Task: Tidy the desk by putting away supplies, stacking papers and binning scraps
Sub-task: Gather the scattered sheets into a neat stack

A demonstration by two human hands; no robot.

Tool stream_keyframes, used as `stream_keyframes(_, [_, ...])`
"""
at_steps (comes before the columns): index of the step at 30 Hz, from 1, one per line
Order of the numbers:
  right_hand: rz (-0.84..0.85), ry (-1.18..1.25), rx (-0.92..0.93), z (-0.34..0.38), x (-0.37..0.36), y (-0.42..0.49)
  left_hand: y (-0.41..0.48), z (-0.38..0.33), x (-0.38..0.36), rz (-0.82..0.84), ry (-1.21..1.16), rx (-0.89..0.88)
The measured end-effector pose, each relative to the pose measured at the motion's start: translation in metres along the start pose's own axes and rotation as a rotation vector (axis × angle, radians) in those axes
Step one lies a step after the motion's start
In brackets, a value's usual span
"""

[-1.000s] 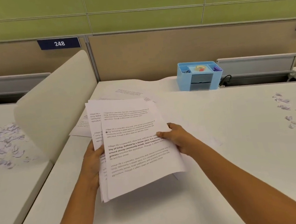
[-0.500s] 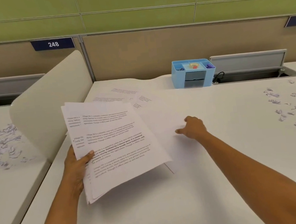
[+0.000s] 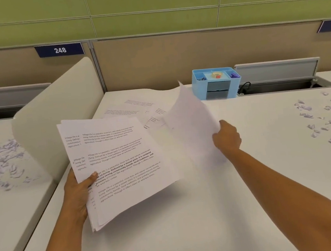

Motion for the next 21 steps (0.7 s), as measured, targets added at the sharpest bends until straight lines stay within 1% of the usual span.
stream_keyframes(2, [-0.257,-0.014,0.218,0.020,0.019,0.002,0.001,-0.001,0.001,-0.007,-0.019,0.008])
stream_keyframes(4, [-0.381,-0.084,0.454,0.038,0.024,-0.003,0.003,-0.001,-0.001,-0.009,-0.035,0.011])
stream_keyframes(5, [-0.399,-0.124,0.548,0.045,0.020,-0.007,0.003,-0.001,-0.002,-0.009,-0.043,0.010])
stream_keyframes(6, [-0.379,-0.175,0.614,0.048,0.013,-0.011,0.004,-0.001,-0.005,-0.005,-0.048,0.008])
stream_keyframes(8, [-0.228,-0.351,0.659,0.048,-0.009,-0.020,0.004,0.000,-0.009,0.010,-0.047,0.004])
stream_keyframes(10, [-0.005,-0.503,0.614,0.037,-0.035,-0.028,0.004,0.001,-0.012,0.013,-0.044,0.006])
stream_keyframes(12, [0.143,-0.543,0.560,0.030,-0.050,-0.036,0.004,0.003,-0.012,0.013,-0.040,0.009])
stream_keyframes(14, [0.199,-0.549,0.540,0.028,-0.056,-0.042,0.004,0.005,-0.011,0.007,-0.035,0.014])
stream_keyframes(17, [0.210,-0.563,0.537,0.027,-0.057,-0.044,0.006,0.007,-0.009,0.005,-0.041,0.021])
stream_keyframes(19, [0.205,-0.574,0.559,0.027,-0.057,-0.043,0.007,0.008,-0.009,0.006,-0.047,0.019])
stream_keyframes(21, [0.266,-0.577,0.585,0.028,-0.058,-0.042,0.007,0.008,-0.011,0.009,-0.046,0.019])
Point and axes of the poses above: each hand's wrist, its own y-axis towards the middle knuckle, its own x-axis out of the back of the hand, z = x × y, the point moved 6 cm from there along y, towards the middle knuckle, and after that the axes turned 5 degrees about -z, right-handed, at the moved point
